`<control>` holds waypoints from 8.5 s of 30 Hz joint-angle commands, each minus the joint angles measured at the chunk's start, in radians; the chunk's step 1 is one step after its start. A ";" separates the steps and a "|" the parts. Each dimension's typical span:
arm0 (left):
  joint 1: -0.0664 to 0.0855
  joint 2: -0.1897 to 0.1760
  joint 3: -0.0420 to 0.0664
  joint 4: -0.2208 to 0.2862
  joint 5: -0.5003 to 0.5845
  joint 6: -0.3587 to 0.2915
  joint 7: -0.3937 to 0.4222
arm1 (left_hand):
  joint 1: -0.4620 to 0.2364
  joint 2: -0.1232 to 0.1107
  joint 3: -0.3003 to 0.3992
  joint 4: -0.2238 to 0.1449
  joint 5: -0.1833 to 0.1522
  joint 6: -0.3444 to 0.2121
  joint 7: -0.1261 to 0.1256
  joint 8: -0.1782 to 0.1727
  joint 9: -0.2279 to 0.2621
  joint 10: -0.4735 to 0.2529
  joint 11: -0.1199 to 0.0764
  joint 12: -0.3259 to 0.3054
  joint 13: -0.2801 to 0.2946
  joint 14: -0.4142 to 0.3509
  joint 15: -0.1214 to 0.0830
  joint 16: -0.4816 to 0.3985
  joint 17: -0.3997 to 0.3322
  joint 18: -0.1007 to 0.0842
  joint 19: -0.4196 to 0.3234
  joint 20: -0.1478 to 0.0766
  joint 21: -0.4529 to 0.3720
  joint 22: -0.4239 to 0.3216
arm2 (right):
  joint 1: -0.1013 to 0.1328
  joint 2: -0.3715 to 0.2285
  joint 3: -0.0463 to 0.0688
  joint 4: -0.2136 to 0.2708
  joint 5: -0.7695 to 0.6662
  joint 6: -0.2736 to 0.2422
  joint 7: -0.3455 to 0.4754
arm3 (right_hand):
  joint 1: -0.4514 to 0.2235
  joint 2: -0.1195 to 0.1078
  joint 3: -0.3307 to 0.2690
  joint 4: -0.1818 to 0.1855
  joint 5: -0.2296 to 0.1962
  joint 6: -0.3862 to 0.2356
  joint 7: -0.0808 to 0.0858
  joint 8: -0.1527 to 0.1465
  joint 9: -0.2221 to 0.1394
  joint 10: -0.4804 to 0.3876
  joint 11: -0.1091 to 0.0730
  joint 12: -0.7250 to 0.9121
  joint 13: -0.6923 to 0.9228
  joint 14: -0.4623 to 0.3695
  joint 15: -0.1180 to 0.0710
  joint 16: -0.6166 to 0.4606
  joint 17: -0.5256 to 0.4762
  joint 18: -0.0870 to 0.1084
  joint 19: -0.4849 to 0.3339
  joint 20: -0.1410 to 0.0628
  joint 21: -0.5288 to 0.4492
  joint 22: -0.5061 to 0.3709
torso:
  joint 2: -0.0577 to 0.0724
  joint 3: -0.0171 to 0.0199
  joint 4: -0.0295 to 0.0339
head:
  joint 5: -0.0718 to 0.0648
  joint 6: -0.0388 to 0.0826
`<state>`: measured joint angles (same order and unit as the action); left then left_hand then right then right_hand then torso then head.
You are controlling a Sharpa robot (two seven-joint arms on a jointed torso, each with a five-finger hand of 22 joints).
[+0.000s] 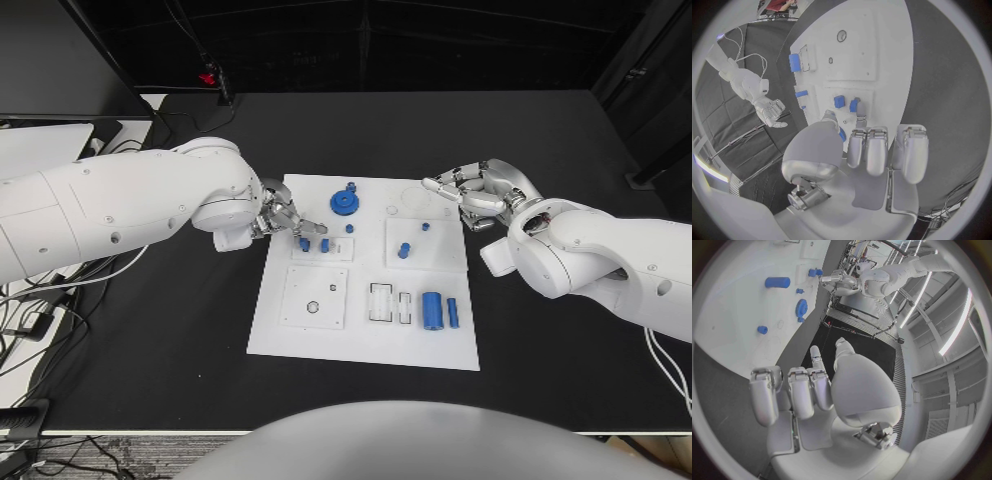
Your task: Assemble the parts on the task board
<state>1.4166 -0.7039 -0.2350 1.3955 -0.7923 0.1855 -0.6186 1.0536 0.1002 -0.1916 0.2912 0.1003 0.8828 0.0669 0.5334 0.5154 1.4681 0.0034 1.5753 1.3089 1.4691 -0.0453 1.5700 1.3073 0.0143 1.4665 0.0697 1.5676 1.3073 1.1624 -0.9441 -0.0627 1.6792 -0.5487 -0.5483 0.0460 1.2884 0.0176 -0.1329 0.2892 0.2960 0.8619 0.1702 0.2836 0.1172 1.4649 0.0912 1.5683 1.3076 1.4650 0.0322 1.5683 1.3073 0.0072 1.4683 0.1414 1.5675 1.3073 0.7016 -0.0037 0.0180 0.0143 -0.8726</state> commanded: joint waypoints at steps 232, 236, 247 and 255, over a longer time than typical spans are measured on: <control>-0.096 0.139 0.000 -0.173 -0.906 -0.426 0.833 | 0.746 -0.139 0.206 -0.002 -0.050 0.098 0.062 -0.358 -0.437 -0.455 0.075 -1.381 -1.247 0.102 0.066 0.001 0.263 -0.014 0.104 0.054 0.003 0.263 | -0.003 0.009 0.000 -0.003 0.003 0.006 0.033 | 0.000 0.017 -0.014 -0.002 0.007 -0.014 0.000 0.015 0.002 0.106 0.005 0.002 0.263 0.106 0.005 0.002 0.263 -0.007 0.102 0.006 0.003 0.263 | 0.000 0.0003 0.0000 | -0.007 0.000; -0.096 0.142 0.000 -0.177 -0.906 -0.416 0.827 | 0.747 -0.140 0.208 -0.002 -0.050 0.101 0.062 -0.358 -0.437 -0.452 0.075 -1.381 -1.247 0.102 0.066 0.001 0.263 -0.014 0.104 0.054 0.003 0.263 | -0.003 0.009 0.000 -0.002 0.003 0.006 0.033 | 0.000 0.017 -0.014 -0.002 0.007 -0.014 0.000 0.015 0.002 0.106 0.005 0.002 0.263 0.106 0.005 0.002 0.263 -0.007 0.102 0.006 0.003 0.263 | 0.000 0.0002 -0.0003 | -0.007 0.000; -0.098 0.148 0.000 -0.181 -0.906 -0.374 0.823 | 0.730 -0.154 0.204 0.000 -0.051 0.107 0.060 -0.362 -0.439 -0.448 0.074 -1.386 -1.247 0.102 0.065 0.001 0.263 -0.014 0.104 0.053 0.003 0.263 | -0.003 0.008 0.000 -0.002 0.003 0.006 0.033 | 0.000 0.017 -0.014 -0.002 0.007 -0.014 0.000 0.015 0.002 0.106 0.005 0.002 0.263 0.106 0.005 0.002 0.263 -0.007 0.102 0.006 0.003 0.263 | 0.000 0.0004 0.0002 | -0.009 0.000; -0.100 0.154 0.000 -0.184 -0.906 -0.375 0.827 | 0.739 -0.166 0.209 -0.003 -0.051 0.120 0.050 -0.362 -0.438 -0.453 0.067 -1.393 -1.247 0.102 0.061 0.001 0.263 -0.014 0.104 0.051 0.003 0.263 | -0.003 0.008 0.000 -0.002 0.003 0.008 0.032 | 0.000 0.017 -0.014 -0.002 0.007 -0.014 0.000 0.015 0.002 0.106 0.005 0.002 0.263 0.106 0.005 0.002 0.263 -0.007 0.102 0.006 0.003 0.263 | 0.000 -0.0001 -0.0002 | -0.010 0.000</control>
<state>1.3157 -0.5516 -0.2349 1.2120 -1.6912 -0.2020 0.2113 1.7912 -0.0574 0.0118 0.2867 0.0538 0.9945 0.1161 0.1732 0.0780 1.0128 0.0765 0.1885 0.0612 1.4646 0.0208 1.5700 1.3075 0.0063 1.4666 0.1302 1.5676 1.3075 1.1579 -0.9363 -0.0629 1.6751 -0.5483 -0.5444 0.0690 1.2871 0.0269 -0.1411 0.2861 0.2993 0.8556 0.1712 0.2932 0.1179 1.4649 0.0912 1.5683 1.3076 1.4650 0.0322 1.5683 1.3073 0.0073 1.4683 0.1415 1.5674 1.3073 0.7016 -0.0034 0.0175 0.0054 -0.8727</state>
